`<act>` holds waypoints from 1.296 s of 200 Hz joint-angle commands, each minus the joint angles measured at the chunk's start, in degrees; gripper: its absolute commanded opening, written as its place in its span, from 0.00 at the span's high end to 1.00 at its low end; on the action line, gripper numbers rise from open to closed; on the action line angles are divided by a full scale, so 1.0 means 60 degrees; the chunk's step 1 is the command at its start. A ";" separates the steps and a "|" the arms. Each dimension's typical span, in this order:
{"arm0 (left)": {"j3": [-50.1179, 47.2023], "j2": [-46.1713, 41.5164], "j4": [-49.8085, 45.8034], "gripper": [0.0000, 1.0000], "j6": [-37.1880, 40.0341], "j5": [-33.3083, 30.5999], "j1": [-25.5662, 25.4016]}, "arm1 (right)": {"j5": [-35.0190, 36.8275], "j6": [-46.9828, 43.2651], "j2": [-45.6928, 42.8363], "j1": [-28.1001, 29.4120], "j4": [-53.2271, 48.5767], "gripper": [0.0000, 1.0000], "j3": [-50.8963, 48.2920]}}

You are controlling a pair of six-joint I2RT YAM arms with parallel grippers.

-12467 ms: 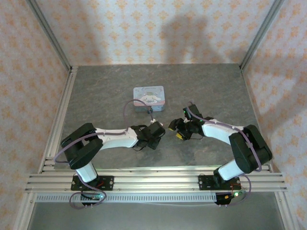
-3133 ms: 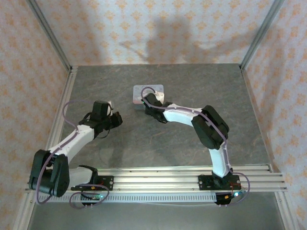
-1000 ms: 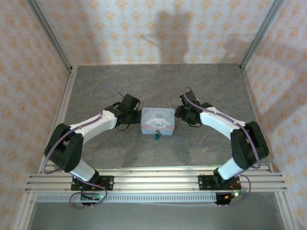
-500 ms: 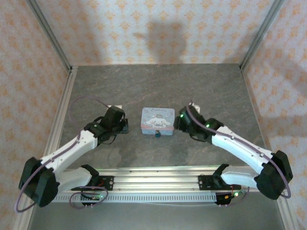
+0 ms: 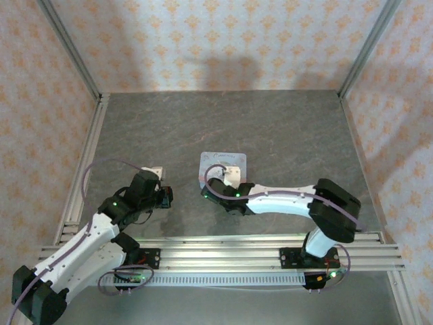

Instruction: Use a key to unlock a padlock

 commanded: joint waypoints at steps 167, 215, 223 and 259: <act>-0.0311 -0.0554 -0.0172 1.00 -0.0138 0.0537 -0.0124 | 0.1667 0.0303 0.2221 0.0062 0.1146 0.50 0.0767; -0.0361 -0.0583 -0.0260 1.00 -0.0177 0.0523 -0.0121 | 0.1480 0.0316 0.2679 -0.0010 0.1485 0.48 0.0820; -0.0357 -0.0591 -0.0260 1.00 -0.0165 0.0524 -0.0113 | 0.1403 0.0297 0.2724 -0.0053 0.1580 0.45 0.0790; -0.0386 -0.0554 -0.0217 1.00 -0.0145 0.0511 -0.0112 | 0.1152 0.0002 0.2710 -0.0162 0.1898 0.55 0.0655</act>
